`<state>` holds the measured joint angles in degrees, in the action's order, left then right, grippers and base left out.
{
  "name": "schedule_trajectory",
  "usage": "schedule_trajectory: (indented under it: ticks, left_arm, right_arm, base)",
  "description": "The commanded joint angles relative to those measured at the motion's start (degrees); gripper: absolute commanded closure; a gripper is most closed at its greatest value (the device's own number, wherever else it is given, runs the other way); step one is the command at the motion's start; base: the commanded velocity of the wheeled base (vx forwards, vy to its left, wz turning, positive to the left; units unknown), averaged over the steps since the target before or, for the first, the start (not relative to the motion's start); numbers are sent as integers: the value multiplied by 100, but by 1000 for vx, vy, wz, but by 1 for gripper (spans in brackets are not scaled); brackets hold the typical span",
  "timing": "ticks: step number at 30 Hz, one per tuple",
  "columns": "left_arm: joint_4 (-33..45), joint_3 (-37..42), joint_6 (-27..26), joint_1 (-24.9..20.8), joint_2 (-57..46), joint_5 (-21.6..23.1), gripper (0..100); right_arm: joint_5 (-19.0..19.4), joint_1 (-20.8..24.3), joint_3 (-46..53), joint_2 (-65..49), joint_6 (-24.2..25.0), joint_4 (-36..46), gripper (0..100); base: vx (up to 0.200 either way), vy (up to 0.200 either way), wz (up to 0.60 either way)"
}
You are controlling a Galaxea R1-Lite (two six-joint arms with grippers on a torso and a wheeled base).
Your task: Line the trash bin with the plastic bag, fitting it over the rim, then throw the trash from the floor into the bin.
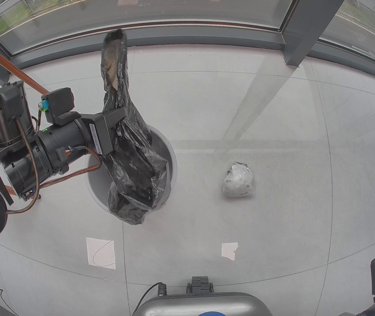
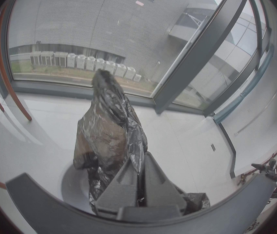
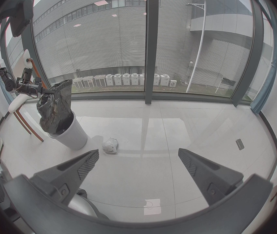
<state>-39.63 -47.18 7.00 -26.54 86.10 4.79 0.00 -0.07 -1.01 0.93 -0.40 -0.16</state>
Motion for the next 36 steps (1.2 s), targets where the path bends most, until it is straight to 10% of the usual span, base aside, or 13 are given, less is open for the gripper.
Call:
schedule_trajectory:
  ticks: [1,17,36]
  left_arm:
    - [-765,561,-23,360,469,215,100]
    - [-1477,1325,65,378,372,400,100]
    - [-1460,1088,-392,-203,645,444,100]
  right_arm:
    - [0,-1,101,-93,14,-2,0]
    - [18,-1,101,-93,14,-2,0]
    - [9,7,101,-93,14,-2,0]
  base:
    - [0,0,0]
    - [0,0,0]
    - [0,200,0]
